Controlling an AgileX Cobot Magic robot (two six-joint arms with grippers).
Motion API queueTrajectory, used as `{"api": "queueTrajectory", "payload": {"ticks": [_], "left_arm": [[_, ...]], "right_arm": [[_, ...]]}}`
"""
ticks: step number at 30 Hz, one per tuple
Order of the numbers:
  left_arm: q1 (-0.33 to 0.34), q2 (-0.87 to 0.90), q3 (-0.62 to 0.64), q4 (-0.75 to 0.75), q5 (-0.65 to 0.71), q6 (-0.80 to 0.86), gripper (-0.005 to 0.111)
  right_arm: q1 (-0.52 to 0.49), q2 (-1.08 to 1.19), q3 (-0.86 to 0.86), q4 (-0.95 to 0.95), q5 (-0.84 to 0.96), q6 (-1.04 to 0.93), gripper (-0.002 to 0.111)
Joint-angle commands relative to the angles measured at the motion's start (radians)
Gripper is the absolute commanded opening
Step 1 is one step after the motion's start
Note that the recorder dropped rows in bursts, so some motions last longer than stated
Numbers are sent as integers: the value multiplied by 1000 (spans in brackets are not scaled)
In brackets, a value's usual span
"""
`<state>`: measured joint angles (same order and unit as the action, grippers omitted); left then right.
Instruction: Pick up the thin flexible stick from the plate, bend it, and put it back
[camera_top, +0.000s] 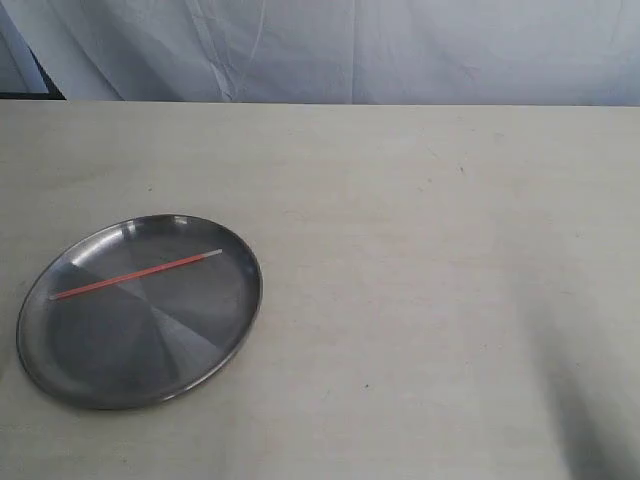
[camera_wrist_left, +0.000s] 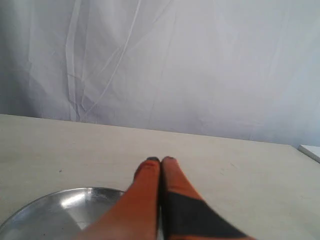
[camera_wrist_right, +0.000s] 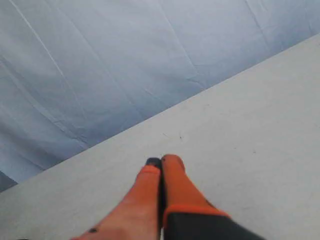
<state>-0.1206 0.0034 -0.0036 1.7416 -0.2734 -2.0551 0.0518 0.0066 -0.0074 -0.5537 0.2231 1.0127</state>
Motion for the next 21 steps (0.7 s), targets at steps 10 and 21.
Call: {"api": "queueTrajectory", "payload": {"ticks": [10, 21], "left_arm": [[0, -3, 4, 3, 6, -2, 0], [-2, -3, 4, 3, 6, -2, 0]], "right_arm": [[-5, -7, -40, 274, -531, 9, -1], [-5, 165, -173, 428, -764, -113, -1]]}}
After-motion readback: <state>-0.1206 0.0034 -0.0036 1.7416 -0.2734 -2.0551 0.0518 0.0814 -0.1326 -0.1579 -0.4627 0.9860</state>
